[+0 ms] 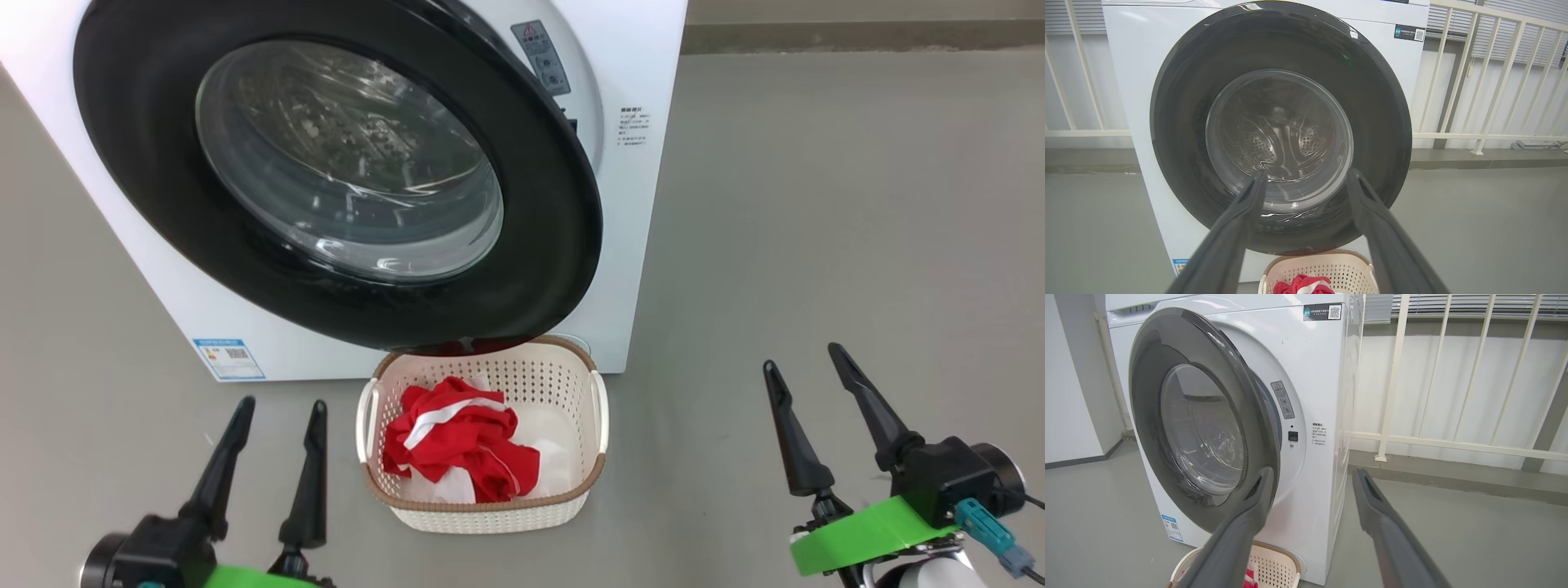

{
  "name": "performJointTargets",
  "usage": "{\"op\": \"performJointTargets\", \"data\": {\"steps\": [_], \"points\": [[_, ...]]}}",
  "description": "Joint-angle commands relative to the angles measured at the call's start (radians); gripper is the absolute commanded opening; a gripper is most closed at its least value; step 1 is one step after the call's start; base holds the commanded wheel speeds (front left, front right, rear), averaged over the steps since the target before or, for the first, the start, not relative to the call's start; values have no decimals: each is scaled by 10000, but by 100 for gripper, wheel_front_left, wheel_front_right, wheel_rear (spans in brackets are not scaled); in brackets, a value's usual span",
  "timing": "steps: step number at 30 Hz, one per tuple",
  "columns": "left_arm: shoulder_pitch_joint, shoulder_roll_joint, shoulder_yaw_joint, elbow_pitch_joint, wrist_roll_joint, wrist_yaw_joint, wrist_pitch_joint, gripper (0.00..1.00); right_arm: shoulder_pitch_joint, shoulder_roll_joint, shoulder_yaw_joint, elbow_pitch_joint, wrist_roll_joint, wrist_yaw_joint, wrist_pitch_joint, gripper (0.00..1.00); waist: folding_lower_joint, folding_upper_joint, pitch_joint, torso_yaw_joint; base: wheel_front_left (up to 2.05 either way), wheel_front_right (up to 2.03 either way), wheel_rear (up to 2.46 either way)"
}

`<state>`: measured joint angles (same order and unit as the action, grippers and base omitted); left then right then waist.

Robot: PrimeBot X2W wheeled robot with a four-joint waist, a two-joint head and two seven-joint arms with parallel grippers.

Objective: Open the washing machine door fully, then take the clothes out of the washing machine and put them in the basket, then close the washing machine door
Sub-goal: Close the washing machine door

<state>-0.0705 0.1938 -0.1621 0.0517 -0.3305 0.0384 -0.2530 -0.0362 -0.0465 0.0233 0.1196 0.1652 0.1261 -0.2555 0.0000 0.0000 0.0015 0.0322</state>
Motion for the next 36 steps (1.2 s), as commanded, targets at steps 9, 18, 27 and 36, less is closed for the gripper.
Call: {"op": "performJointTargets", "data": {"steps": [9,18,27,36], "points": [[719,-278,1103,-559,487,148,-87,100,293,-37,-160,-568,-36,46,-63,100,0,0,-288,-41,0,0,0],[1164,-616,1601,-582,665,-148,-87,100,527,-37,-149,-513,184,46,-63,100,0,0,-427,-179,0,0,0],[1211,-781,1863,-607,994,-371,-87,100,497,-37,-146,-500,177,46,-63,100,0,0,-432,-264,0,0,0],[1174,-976,1950,-476,1169,-625,-87,100,437,-37,-52,-455,126,46,-63,100,0,0,-402,-151,0,0,0]]}}
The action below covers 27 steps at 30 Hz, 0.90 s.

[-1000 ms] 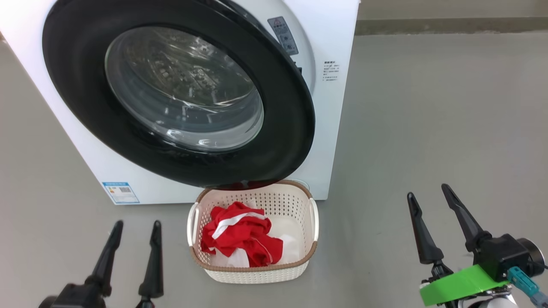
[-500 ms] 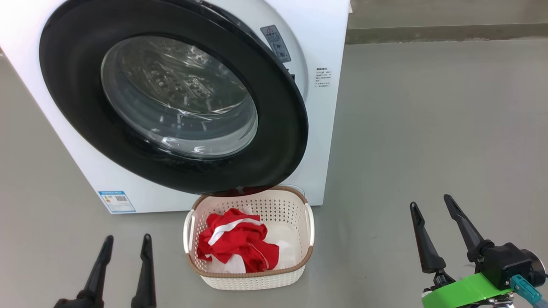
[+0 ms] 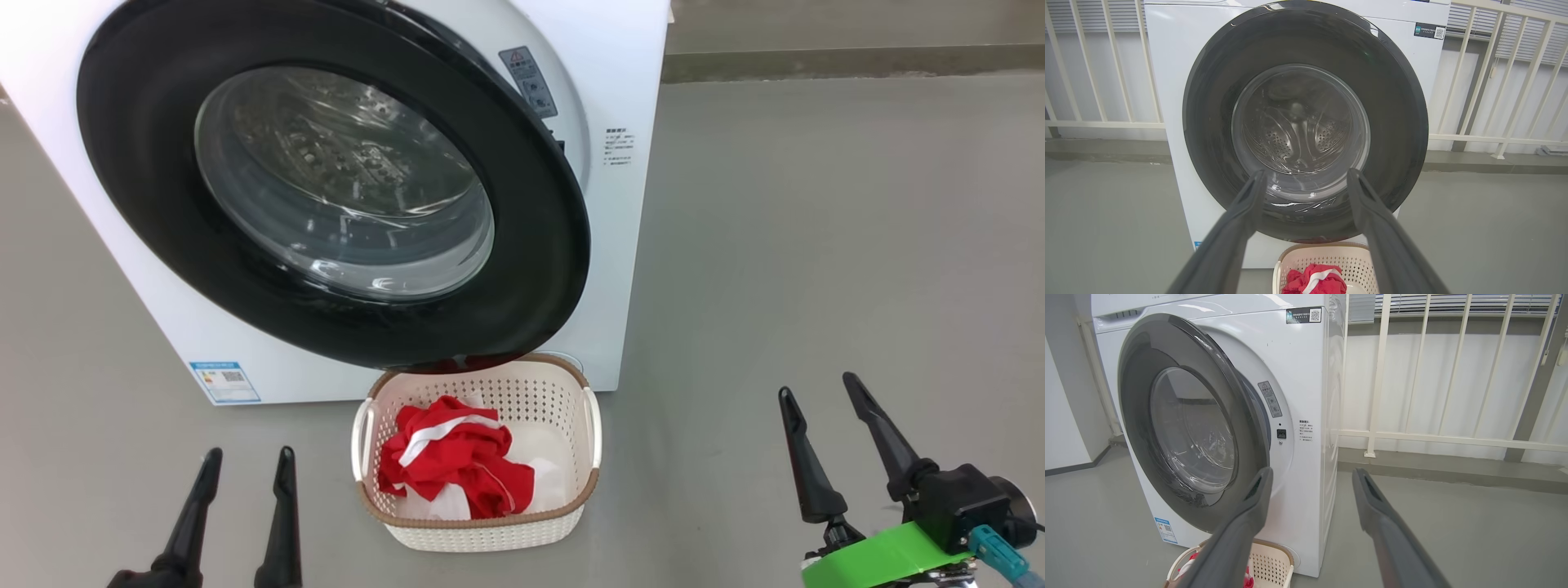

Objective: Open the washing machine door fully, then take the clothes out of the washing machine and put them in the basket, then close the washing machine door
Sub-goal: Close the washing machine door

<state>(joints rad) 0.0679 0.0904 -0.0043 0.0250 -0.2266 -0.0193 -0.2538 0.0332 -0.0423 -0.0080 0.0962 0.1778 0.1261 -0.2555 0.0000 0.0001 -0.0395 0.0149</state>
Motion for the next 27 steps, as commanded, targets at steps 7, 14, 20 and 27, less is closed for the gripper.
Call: {"op": "performJointTargets", "data": {"steps": [7,14,20,27], "points": [[-266,4,320,-140,235,-190,-80,100,-497,-79,372,144,23,46,-63,0,0,-1,69,209,0,0,0],[-396,-68,91,-58,295,-345,-80,100,-1211,-79,690,975,-76,46,-63,0,0,-1,222,599,0,0,0],[-475,-88,-64,-53,375,-395,-80,100,-2108,-79,1339,2133,169,46,-22,0,0,-1,436,1009,0,0,0],[-771,-88,-269,-49,496,-452,-80,100,-3580,-79,2015,3159,437,46,141,0,0,-1,890,1495,0,0,0]]}}
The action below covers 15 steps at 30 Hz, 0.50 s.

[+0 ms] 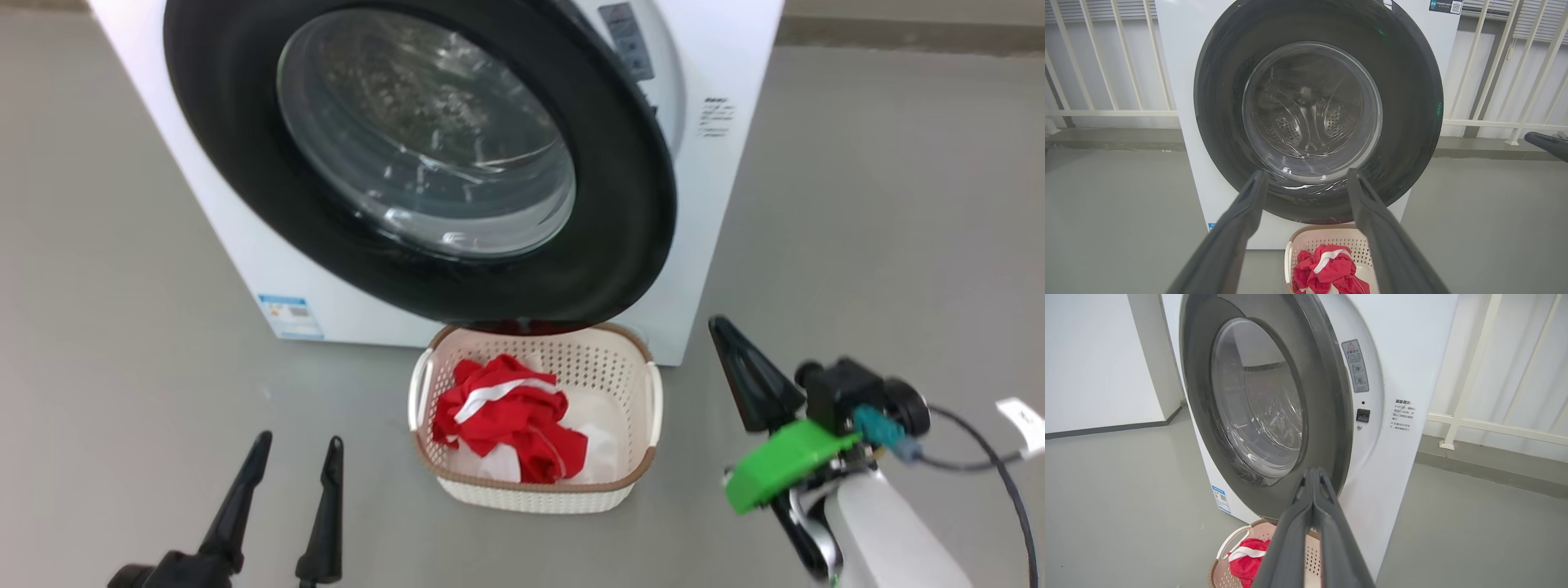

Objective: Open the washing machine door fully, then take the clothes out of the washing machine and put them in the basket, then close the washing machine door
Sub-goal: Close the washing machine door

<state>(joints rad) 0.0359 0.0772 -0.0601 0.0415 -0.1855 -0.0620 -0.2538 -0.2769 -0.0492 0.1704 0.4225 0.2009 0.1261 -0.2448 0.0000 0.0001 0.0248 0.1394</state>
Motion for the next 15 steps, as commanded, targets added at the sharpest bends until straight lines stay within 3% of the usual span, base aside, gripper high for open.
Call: {"op": "performJointTargets", "data": {"steps": [1,15], "points": [[-495,42,253,-210,115,-29,-80,100,-703,-10,275,64,255,46,47,0,0,-1,310,327,0,0,0],[-1156,-132,-256,-136,120,-112,-80,100,-3746,-10,609,2425,-281,46,-81,0,0,-1,1395,1288,0,0,0]]}}
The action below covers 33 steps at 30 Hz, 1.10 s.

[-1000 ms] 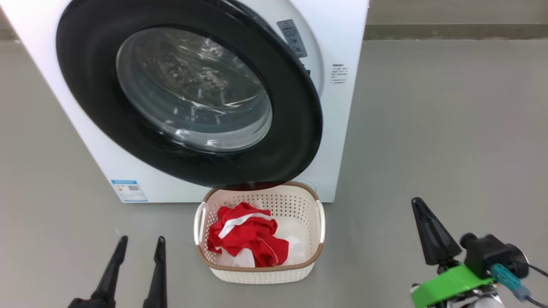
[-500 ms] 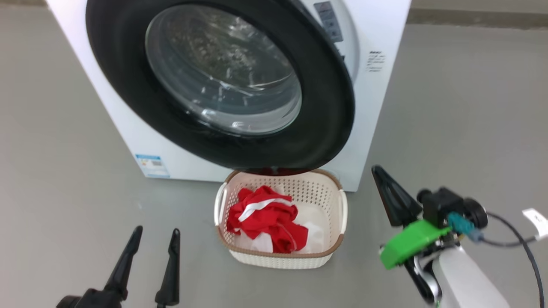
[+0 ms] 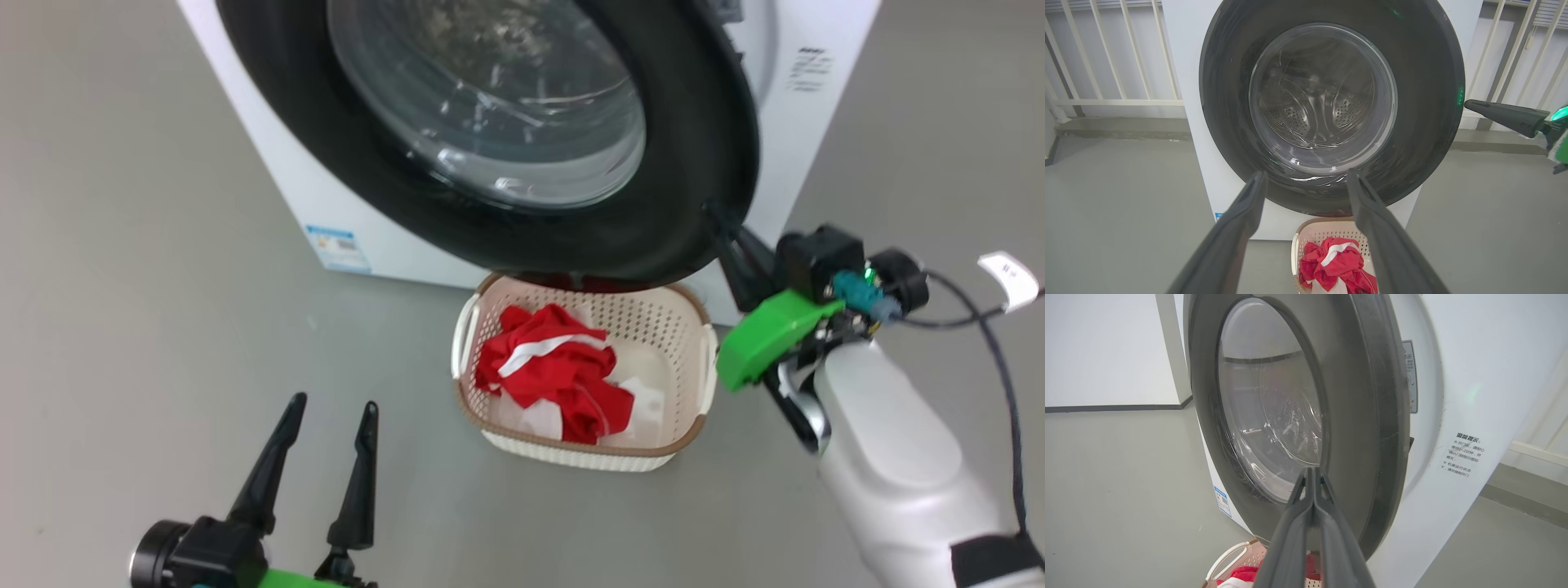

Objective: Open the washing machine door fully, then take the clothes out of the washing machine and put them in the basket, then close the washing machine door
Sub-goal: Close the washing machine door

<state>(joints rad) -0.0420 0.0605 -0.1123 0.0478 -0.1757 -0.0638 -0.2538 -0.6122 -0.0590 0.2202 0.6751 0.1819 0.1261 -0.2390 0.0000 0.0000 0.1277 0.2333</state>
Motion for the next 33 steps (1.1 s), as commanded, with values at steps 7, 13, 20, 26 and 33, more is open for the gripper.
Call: {"op": "performJointTargets", "data": {"steps": [7,13,20,26,33], "points": [[-578,-28,116,-102,-26,-124,-80,100,-1321,88,-341,597,-518,46,-203,0,0,0,733,644,0,0,0],[-769,-60,46,-83,-38,-157,-80,100,-1947,88,-974,899,-840,46,-223,0,0,0,1011,784,0,0,0],[-955,-84,-56,-51,-130,-165,-80,100,-2466,88,-1627,1073,-1225,46,-225,0,0,0,1302,901,0,0,0],[-1131,-96,-174,-58,-222,-127,-80,100,-3058,67,-2204,1428,-1810,46,-226,0,0,0,1537,1104,0,0,0],[-1221,-100,-331,-95,-466,-18,-80,100,-3945,-275,-2788,2145,-2374,46,-227,0,0,0,1825,1394,0,0,0]]}}
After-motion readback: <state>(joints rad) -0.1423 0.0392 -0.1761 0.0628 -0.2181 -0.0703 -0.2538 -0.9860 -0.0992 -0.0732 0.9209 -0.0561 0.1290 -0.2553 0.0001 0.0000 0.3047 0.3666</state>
